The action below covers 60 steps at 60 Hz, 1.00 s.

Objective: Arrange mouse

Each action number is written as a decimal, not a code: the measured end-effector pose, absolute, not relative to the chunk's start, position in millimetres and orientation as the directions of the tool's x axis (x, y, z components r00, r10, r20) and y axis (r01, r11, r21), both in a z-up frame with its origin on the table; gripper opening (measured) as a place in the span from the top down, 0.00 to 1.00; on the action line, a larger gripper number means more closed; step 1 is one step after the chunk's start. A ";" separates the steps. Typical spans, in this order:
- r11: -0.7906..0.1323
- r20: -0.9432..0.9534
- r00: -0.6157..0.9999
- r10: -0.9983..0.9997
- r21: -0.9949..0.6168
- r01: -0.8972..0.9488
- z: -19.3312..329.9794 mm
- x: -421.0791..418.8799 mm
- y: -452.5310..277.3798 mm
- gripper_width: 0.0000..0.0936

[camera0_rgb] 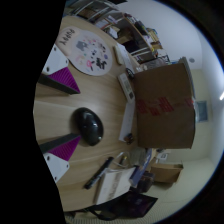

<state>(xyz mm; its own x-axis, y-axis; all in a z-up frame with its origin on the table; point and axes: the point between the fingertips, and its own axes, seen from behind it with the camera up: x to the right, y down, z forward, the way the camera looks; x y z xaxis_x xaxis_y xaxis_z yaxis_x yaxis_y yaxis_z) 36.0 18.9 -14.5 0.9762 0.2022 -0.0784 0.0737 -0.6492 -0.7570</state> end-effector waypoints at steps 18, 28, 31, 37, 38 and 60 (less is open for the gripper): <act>-0.603 -0.023 0.989 0.146 -0.795 0.071 -15.2 35.8 105.1 0.13; -0.605 -0.025 0.998 0.061 -0.796 0.017 -15.7 38.9 128.0 0.41; -0.617 -0.031 0.998 0.047 -0.787 0.004 -16.7 38.7 127.9 0.45; -0.662 -0.068 0.998 -0.020 -0.747 -0.064 -14.9 40.6 124.4 0.55; -0.667 -0.070 0.997 -0.027 -0.742 -0.070 -12.1 40.0 123.0 0.56; -0.445 -0.012 0.995 0.104 -0.895 0.036 144.5 -164.7 71.1 0.58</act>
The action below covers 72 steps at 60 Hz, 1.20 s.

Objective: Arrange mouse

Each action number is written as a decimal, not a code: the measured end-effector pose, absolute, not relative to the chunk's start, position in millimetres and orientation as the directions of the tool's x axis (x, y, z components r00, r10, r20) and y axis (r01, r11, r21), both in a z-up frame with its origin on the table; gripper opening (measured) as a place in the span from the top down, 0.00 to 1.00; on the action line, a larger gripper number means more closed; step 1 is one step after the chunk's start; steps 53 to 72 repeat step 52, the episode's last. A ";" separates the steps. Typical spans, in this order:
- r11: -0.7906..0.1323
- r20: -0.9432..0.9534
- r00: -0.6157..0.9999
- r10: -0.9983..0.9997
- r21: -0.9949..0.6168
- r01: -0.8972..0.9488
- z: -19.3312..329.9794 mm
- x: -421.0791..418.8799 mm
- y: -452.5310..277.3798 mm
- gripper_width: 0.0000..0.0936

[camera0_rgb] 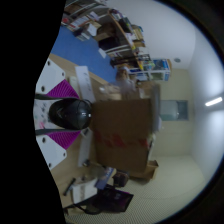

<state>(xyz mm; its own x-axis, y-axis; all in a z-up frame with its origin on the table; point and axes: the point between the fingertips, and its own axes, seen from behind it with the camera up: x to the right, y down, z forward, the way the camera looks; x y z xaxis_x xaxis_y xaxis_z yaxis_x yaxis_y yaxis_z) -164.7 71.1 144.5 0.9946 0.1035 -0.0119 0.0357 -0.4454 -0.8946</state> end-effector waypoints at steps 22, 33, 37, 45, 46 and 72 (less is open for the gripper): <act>-0.665 -0.035 0.992 0.118 -0.745 0.053 -14.1 -203.2 22.3 0.47; -0.718 -0.051 0.990 0.129 -0.693 0.058 -0.4 -205.9 7.2 0.08; -0.709 -0.061 0.990 0.125 -0.704 0.046 19.1 -206.4 -5.3 0.11; -0.710 -0.124 0.989 0.077 -0.704 -0.033 64.1 -203.6 -55.1 0.10; -0.710 -0.129 0.989 0.070 -0.703 -0.041 69.4 -202.6 -62.3 0.10; -0.714 -0.147 0.989 0.031 -0.696 -0.081 93.8 -191.5 -105.0 0.11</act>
